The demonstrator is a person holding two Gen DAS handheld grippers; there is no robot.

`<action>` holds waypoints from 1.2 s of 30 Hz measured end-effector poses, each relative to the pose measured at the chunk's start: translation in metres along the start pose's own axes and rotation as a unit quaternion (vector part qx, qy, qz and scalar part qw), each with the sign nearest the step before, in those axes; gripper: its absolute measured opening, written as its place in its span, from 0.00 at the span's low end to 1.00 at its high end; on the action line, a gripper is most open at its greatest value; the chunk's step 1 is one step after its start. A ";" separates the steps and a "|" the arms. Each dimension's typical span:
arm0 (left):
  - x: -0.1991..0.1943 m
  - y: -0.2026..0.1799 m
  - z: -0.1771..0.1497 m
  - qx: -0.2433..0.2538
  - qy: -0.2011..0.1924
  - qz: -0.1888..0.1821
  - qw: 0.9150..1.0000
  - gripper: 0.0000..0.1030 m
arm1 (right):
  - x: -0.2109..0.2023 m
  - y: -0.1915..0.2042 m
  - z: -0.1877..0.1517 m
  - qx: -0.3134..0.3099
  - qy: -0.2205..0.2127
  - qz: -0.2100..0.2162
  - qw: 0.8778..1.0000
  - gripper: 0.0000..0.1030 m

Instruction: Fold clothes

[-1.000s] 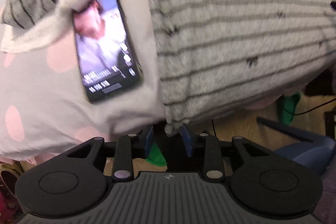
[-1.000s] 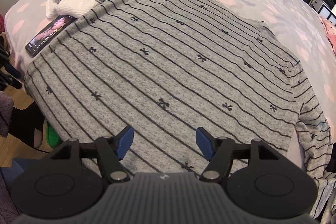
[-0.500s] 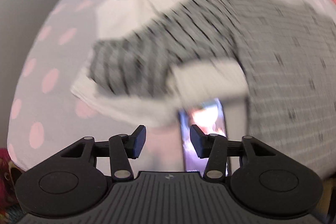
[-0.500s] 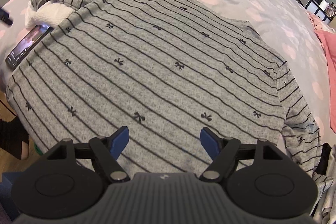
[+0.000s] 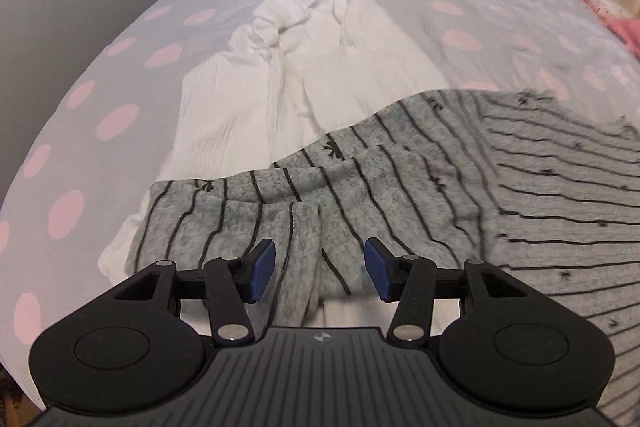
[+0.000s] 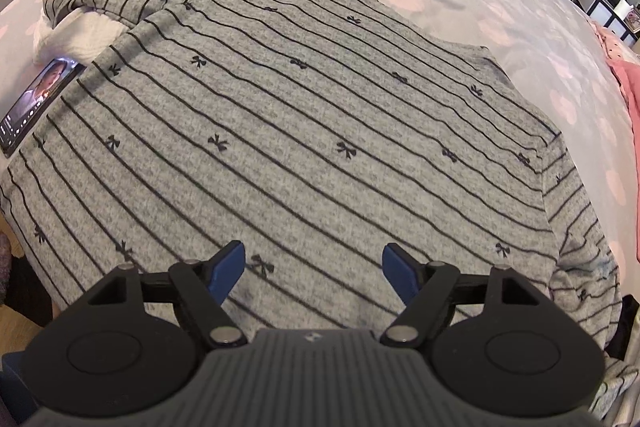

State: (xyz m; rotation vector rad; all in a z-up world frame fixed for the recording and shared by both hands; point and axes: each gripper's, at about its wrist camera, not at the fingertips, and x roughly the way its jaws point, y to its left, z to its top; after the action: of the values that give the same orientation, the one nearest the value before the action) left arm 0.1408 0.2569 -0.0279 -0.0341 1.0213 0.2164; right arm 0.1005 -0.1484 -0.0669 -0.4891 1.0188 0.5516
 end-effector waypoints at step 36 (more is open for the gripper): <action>-0.211 -0.023 -0.015 0.066 -0.267 -0.180 0.945 0.03 | -0.014 0.020 0.003 -0.030 -0.034 0.000 0.999 0.76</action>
State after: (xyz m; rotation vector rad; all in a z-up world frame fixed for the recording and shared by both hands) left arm 0.0270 0.1977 0.1419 -0.0373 0.4722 -0.1741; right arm 0.0840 -0.1344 -0.0551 -0.5209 0.9387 0.5960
